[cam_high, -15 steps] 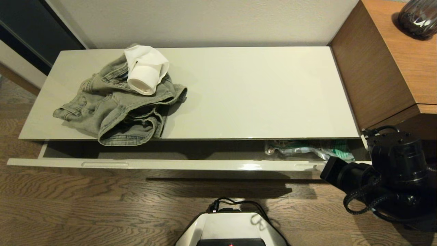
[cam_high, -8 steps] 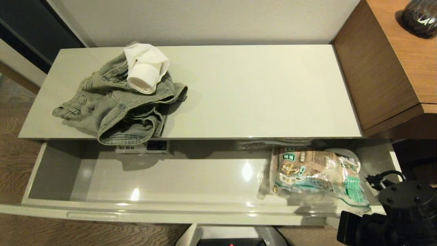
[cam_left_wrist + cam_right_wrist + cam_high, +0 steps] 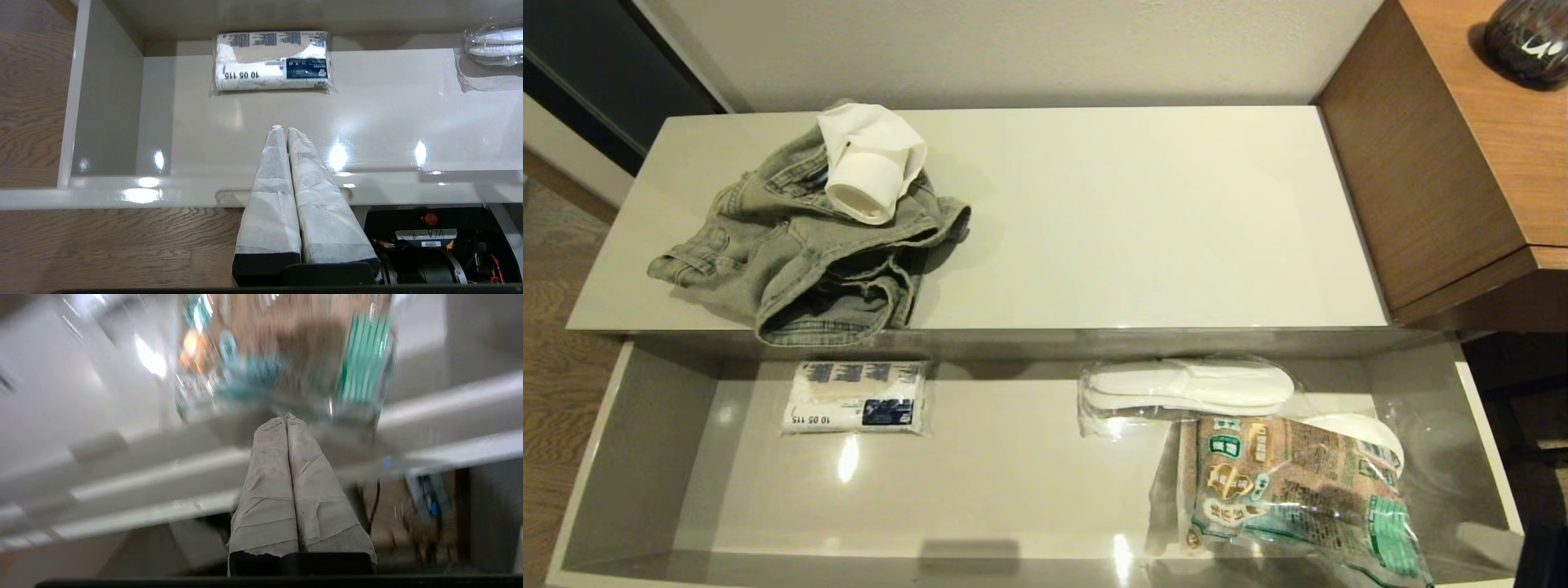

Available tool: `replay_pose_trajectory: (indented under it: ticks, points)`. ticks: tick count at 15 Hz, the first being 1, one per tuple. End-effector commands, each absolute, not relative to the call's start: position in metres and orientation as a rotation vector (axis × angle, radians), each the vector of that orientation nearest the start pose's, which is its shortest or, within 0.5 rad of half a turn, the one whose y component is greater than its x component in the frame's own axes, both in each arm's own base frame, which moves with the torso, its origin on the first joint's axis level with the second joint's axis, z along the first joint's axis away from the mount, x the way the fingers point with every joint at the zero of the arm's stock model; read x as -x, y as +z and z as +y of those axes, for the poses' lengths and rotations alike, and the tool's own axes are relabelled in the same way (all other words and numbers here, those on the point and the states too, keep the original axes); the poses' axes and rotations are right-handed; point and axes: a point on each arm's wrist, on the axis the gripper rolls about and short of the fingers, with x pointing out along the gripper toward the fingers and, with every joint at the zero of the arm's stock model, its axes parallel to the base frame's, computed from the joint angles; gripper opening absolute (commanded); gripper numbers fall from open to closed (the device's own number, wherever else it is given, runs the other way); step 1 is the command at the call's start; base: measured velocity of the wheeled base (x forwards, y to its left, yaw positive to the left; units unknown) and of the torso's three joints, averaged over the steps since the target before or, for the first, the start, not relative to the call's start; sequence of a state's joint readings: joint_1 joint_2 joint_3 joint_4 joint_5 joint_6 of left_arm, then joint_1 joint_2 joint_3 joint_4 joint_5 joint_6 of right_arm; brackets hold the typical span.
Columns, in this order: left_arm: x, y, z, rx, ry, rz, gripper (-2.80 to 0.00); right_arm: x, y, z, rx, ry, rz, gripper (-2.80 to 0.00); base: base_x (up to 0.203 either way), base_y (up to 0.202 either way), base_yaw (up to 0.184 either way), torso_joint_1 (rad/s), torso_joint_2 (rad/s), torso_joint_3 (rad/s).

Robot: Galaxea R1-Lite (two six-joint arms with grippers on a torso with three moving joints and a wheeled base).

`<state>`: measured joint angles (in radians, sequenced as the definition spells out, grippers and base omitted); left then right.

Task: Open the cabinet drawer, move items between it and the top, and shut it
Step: Open the drawer

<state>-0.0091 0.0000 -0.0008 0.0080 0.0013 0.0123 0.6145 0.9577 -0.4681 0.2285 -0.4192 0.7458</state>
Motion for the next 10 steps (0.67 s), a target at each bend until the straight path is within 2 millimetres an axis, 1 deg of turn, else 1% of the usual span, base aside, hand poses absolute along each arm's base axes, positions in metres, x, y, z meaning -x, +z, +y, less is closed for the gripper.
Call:
replay_pose_trajectory:
  ticks: [1,2,4,6,7,9,10]
  points:
    - [0.023,0.075,0.000,-0.012,-0.008,0.009,-2.80,-0.076,0.188,0.038,-0.421,-0.052,0.533,-2.80,0.000,0.000,0.000,0.000,0.00,0.000]
    - [0.023,0.075,0.000,-0.012,-0.008,0.009,-2.80,-0.077,0.195,0.038,-0.433,-0.051,0.511,-2.80,0.000,0.000,0.000,0.000,0.00,0.000]
    - [0.023,0.075,0.000,-0.012,-0.008,0.009,-2.80,-0.081,0.216,0.036,-0.474,-0.064,0.440,-2.80,0.000,0.000,0.000,0.000,0.00,0.000]
    - [0.023,0.075,0.000,-0.012,-0.008,0.009,-2.80,-0.082,0.238,0.031,-0.504,-0.093,0.368,-2.80,0.000,0.000,0.000,0.000,0.00,0.000]
    - [0.023,0.075,0.000,-0.012,-0.008,0.008,-2.80,-0.081,0.244,0.027,-0.502,-0.124,0.351,-2.80,0.000,0.000,0.000,0.000,0.00,0.000]
    - [0.023,0.075,0.000,-0.012,-0.008,0.008,-2.80,-0.073,0.262,0.020,-0.461,-0.175,0.287,-2.80,0.000,0.000,0.000,0.000,0.00,0.000]
    - [0.023,0.075,0.000,-0.012,-0.008,0.009,-2.80,-0.062,0.268,0.015,-0.423,-0.171,0.259,-2.80,0.000,0.000,0.000,0.000,0.00,0.000]
